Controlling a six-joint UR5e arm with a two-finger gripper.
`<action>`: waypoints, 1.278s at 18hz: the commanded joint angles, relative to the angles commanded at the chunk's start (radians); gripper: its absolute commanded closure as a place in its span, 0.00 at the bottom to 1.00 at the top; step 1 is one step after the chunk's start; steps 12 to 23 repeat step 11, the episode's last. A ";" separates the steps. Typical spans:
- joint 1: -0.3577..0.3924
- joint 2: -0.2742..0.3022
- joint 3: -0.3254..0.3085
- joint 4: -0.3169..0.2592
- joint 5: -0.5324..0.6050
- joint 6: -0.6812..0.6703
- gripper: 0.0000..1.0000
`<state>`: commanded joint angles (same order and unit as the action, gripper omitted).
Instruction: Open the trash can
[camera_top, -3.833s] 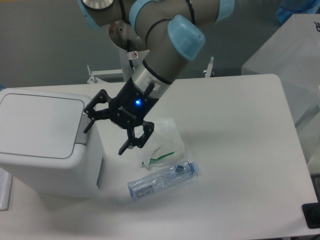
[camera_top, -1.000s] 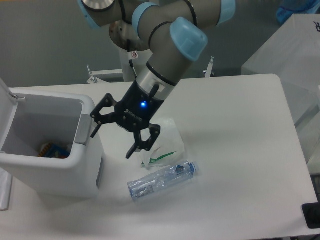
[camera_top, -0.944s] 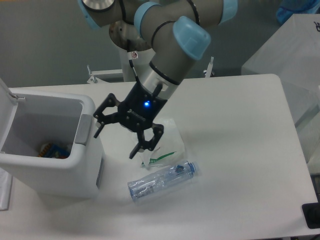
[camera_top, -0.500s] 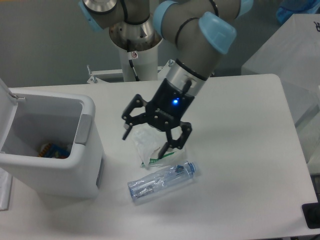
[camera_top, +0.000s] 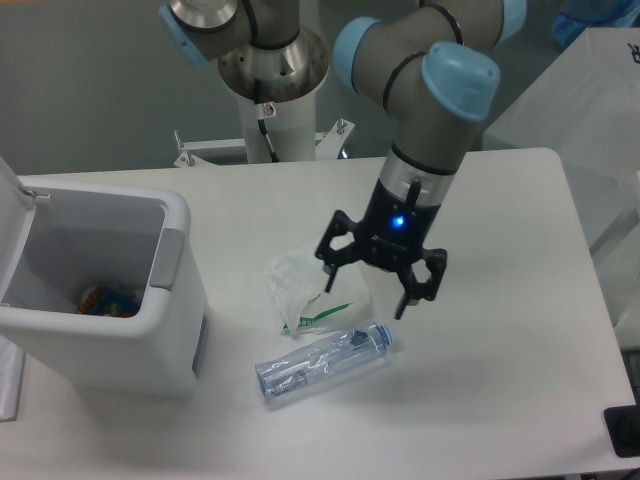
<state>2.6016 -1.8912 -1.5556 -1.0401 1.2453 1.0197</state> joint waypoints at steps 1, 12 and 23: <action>0.000 -0.018 0.009 0.002 0.038 0.022 0.00; -0.006 -0.055 0.022 -0.002 0.197 0.217 0.00; -0.006 -0.055 0.022 -0.002 0.197 0.217 0.00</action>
